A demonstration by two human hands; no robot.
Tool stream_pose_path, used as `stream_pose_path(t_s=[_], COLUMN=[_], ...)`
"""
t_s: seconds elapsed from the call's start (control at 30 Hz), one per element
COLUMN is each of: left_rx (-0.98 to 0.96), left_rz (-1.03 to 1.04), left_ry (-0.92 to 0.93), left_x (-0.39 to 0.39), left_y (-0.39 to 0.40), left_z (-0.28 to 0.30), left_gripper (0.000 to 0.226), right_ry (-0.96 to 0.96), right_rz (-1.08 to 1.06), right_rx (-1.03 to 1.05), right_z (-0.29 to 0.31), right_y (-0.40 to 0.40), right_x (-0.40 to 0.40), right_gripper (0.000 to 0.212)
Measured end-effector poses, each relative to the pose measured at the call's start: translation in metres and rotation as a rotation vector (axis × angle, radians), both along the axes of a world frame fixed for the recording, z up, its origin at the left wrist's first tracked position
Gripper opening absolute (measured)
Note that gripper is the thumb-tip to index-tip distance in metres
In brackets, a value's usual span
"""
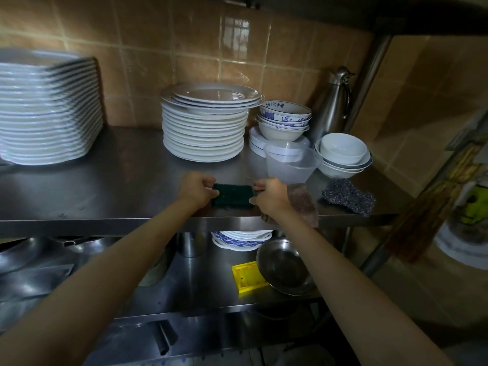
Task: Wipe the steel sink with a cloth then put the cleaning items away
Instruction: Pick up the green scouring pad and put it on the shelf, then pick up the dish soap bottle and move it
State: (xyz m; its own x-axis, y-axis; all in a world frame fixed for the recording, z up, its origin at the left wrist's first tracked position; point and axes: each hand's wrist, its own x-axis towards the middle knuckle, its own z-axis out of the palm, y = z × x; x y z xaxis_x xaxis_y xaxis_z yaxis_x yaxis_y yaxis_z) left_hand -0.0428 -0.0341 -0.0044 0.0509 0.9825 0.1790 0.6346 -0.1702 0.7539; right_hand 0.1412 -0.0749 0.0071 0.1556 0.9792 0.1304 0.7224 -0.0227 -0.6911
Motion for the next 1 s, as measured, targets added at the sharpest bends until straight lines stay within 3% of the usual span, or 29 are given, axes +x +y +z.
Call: stream_pose_path(t_s=[0.13,0.37,0.5,0.67,0.83,1.0], left_rx=[0.006,0.082,0.109,0.133,0.183,0.25], left_rz=[-0.036,-0.19,-0.285,-0.388,-0.561,-0.733], left_ry=[-0.03,0.068,0.114,0.158,0.277,0.364], left_x=[-0.001,0.006,0.027,0.07,0.131,0.207], left_y=[-0.004,-0.017,-0.025,-0.043,-0.073,-0.129], left_z=[0.004,0.013,0.017,0.02,0.022,0.015], left_gripper=[0.041,0.043,0.045,0.046,0.045,0.053], right_ry=[-0.004,-0.082,-0.171,-0.265,-0.257,-0.175], right_rz=[-0.011,-0.043,-0.109,-0.194,-0.375,-0.482], right_rx=[-0.003,0.011,0.019,-0.056,-0.128,-0.245], right_z=[0.001,0.009,0.014,0.008,-0.004,-0.023], right_y=[-0.005,-0.027,-0.053,-0.102,-0.175,-0.257], right_x=[0.003,0.009,0.026,0.065,0.122,0.182], right_gripper=[0.04,0.048,0.041,0.025,0.045,0.049])
